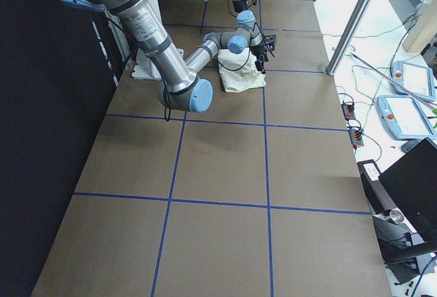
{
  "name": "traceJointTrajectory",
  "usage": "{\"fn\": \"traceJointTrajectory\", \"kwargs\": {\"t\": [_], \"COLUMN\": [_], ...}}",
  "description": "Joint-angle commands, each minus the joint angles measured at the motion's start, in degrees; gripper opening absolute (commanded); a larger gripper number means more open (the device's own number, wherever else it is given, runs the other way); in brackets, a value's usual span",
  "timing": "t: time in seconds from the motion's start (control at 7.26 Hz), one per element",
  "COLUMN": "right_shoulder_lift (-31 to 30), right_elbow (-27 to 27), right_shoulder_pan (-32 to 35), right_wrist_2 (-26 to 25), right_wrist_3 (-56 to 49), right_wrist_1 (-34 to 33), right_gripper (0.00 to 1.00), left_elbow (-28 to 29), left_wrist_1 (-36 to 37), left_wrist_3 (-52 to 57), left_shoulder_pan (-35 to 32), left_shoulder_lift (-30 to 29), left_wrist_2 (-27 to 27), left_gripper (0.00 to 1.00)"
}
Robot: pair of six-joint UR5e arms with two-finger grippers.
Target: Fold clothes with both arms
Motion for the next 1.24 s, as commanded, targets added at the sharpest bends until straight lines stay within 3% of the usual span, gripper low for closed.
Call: {"fn": "traceJointTrajectory", "kwargs": {"t": [0.0, 0.14, 0.28, 0.55, 0.83, 0.96, 1.1], "right_shoulder_lift": [-1.3, -1.4, -1.4, -0.9, -0.5, -0.4, -0.1], "right_elbow": [0.7, 0.6, 0.3, 0.0, -4.4, -4.5, -4.6], "right_shoulder_pan": [-3.2, -3.7, -3.9, -2.5, -1.8, -1.8, -1.9], "right_wrist_2": [-3.1, -3.3, -4.4, -4.7, -6.1, -6.5, -7.9], "right_wrist_3": [3.4, 4.9, 5.0, 5.1, 6.8, 6.8, 5.7], "right_wrist_1": [-0.1, -0.2, -0.2, -3.3, -3.0, -3.0, -3.1], "right_gripper": [0.54, 0.16, 0.00, 0.00, 0.00, 0.16, 0.99], "left_elbow": [0.1, 0.1, 0.1, 0.1, 0.0, -0.1, -0.2], "left_wrist_1": [0.0, -0.1, -0.1, 0.0, -0.1, 0.0, -0.1], "left_wrist_3": [-0.1, -0.1, -0.1, -0.2, -0.2, -0.2, -0.2], "left_shoulder_pan": [0.0, 0.0, 0.0, 0.1, 0.2, 0.2, 0.2], "left_shoulder_lift": [0.0, 0.0, 0.0, 0.0, 0.0, 0.1, 0.1], "left_wrist_2": [0.0, 0.0, 0.0, 0.0, 0.0, 0.1, 0.1], "left_gripper": [1.00, 1.00, 1.00, 1.00, 1.00, 1.00, 1.00]}}
